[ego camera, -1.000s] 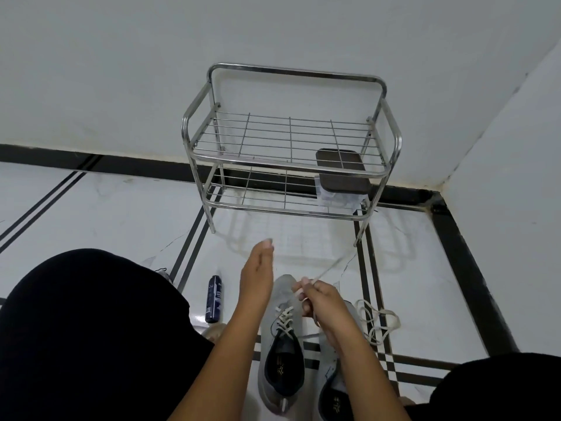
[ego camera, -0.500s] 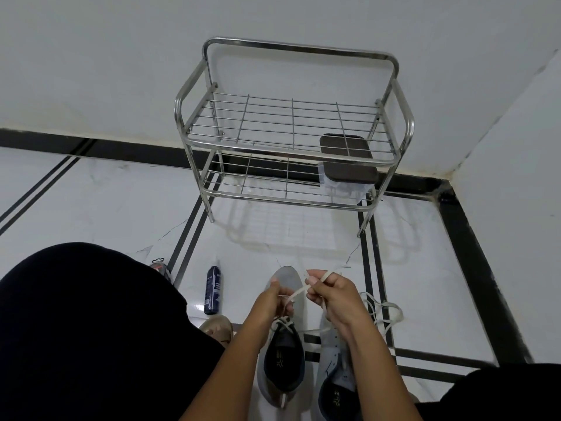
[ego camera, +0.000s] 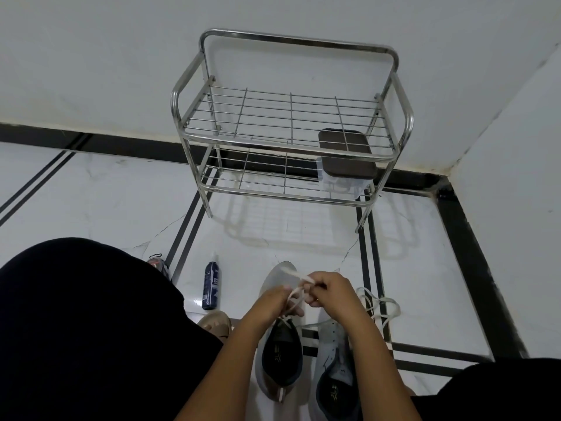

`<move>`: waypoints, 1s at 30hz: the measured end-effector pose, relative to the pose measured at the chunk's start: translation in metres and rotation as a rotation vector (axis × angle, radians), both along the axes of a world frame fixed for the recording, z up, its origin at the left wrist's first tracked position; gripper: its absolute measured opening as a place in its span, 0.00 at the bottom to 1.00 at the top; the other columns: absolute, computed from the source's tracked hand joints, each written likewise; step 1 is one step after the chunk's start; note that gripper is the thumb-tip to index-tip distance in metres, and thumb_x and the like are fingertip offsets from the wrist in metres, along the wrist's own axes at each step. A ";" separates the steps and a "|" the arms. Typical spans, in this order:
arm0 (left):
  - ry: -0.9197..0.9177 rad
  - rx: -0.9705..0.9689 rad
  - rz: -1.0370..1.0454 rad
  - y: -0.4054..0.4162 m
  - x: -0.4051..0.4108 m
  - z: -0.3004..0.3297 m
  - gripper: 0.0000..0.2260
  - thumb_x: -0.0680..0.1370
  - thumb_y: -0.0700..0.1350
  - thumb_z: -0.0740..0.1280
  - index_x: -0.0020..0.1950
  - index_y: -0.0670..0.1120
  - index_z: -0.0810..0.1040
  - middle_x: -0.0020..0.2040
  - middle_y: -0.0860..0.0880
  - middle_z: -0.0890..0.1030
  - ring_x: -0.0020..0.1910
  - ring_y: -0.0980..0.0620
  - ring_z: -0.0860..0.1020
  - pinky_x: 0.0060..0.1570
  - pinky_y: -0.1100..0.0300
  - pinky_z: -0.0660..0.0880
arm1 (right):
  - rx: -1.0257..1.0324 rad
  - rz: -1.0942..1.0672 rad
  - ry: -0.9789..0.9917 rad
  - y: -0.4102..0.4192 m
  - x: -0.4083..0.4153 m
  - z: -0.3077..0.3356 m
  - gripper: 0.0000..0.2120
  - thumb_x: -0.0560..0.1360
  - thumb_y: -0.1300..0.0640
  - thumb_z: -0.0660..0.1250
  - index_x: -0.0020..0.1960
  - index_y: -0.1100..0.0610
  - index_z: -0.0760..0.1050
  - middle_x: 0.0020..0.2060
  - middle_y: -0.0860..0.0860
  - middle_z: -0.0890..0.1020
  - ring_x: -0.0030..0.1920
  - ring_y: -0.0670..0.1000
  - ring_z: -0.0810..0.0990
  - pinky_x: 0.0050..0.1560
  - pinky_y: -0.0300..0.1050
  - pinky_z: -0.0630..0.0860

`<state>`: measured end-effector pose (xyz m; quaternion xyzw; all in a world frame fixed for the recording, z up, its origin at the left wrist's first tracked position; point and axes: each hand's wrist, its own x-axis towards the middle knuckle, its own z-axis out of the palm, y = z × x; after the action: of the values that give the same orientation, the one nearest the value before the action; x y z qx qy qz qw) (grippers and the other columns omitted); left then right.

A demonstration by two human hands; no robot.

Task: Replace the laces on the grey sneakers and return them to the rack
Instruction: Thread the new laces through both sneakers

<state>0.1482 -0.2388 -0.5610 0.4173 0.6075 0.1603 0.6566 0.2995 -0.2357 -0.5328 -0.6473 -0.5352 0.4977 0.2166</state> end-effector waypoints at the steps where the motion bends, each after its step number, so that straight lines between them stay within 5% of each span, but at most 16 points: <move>1: -0.032 -0.030 0.044 0.000 -0.002 0.002 0.18 0.84 0.51 0.50 0.55 0.45 0.77 0.38 0.47 0.83 0.41 0.52 0.80 0.42 0.61 0.71 | 0.011 -0.068 0.074 0.001 0.000 0.001 0.09 0.78 0.66 0.63 0.46 0.58 0.81 0.33 0.54 0.82 0.36 0.50 0.81 0.44 0.43 0.82; 5: -0.147 -0.046 0.247 0.006 -0.005 0.004 0.19 0.84 0.51 0.51 0.45 0.43 0.76 0.29 0.48 0.73 0.29 0.52 0.73 0.34 0.64 0.72 | 0.003 -0.216 0.351 0.001 0.003 0.008 0.05 0.78 0.66 0.64 0.49 0.62 0.79 0.35 0.57 0.80 0.35 0.48 0.80 0.40 0.38 0.81; 8: -0.170 -0.035 0.430 0.012 -0.008 -0.002 0.16 0.83 0.48 0.54 0.44 0.43 0.77 0.32 0.49 0.72 0.28 0.54 0.69 0.32 0.64 0.69 | -0.096 -0.060 0.309 0.000 -0.002 0.017 0.06 0.79 0.67 0.62 0.49 0.61 0.78 0.38 0.54 0.80 0.35 0.48 0.80 0.39 0.36 0.80; 11: -0.040 0.090 0.424 0.014 -0.011 -0.007 0.14 0.83 0.47 0.56 0.47 0.44 0.78 0.34 0.49 0.73 0.32 0.53 0.70 0.36 0.62 0.70 | -0.207 0.092 -0.009 -0.002 -0.009 0.013 0.12 0.79 0.68 0.57 0.50 0.61 0.80 0.34 0.51 0.77 0.32 0.47 0.75 0.32 0.33 0.74; 15: -0.056 0.116 0.275 0.007 -0.008 -0.005 0.13 0.83 0.47 0.55 0.53 0.44 0.78 0.33 0.47 0.81 0.28 0.53 0.72 0.33 0.64 0.71 | 0.171 0.237 -0.591 -0.005 -0.014 -0.008 0.14 0.75 0.66 0.60 0.47 0.54 0.82 0.41 0.52 0.78 0.44 0.53 0.78 0.40 0.44 0.70; 19: -0.302 -0.087 0.369 0.006 -0.002 -0.002 0.13 0.82 0.47 0.57 0.58 0.43 0.78 0.45 0.44 0.84 0.39 0.50 0.80 0.42 0.58 0.73 | 0.239 0.146 -0.332 -0.006 -0.022 -0.017 0.15 0.80 0.61 0.61 0.60 0.50 0.80 0.48 0.53 0.77 0.48 0.52 0.76 0.48 0.42 0.71; 24: -0.645 -0.208 0.726 0.013 -0.009 -0.001 0.15 0.82 0.50 0.57 0.58 0.42 0.79 0.56 0.45 0.81 0.52 0.49 0.79 0.52 0.56 0.74 | 0.162 -0.044 0.056 -0.008 -0.021 -0.026 0.11 0.78 0.58 0.66 0.59 0.55 0.80 0.55 0.48 0.73 0.55 0.43 0.73 0.50 0.22 0.66; 27: -0.713 -0.163 1.099 0.019 -0.021 0.007 0.13 0.82 0.43 0.57 0.62 0.41 0.75 0.59 0.45 0.78 0.58 0.49 0.76 0.59 0.52 0.70 | 0.070 -0.171 0.263 -0.011 -0.011 -0.033 0.09 0.78 0.55 0.66 0.56 0.52 0.82 0.54 0.45 0.79 0.55 0.41 0.76 0.54 0.31 0.70; 30: -0.658 -0.138 1.483 0.021 -0.041 0.007 0.15 0.80 0.42 0.55 0.64 0.41 0.73 0.60 0.49 0.77 0.60 0.53 0.73 0.57 0.60 0.68 | -0.056 -0.445 0.178 -0.016 0.013 -0.055 0.08 0.79 0.55 0.64 0.54 0.53 0.81 0.44 0.49 0.82 0.44 0.48 0.79 0.41 0.39 0.76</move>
<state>0.1068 -0.2175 -0.5545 -0.2033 0.5103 0.6301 0.5488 0.3124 -0.2518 -0.5880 -0.7083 -0.3444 0.5076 0.3493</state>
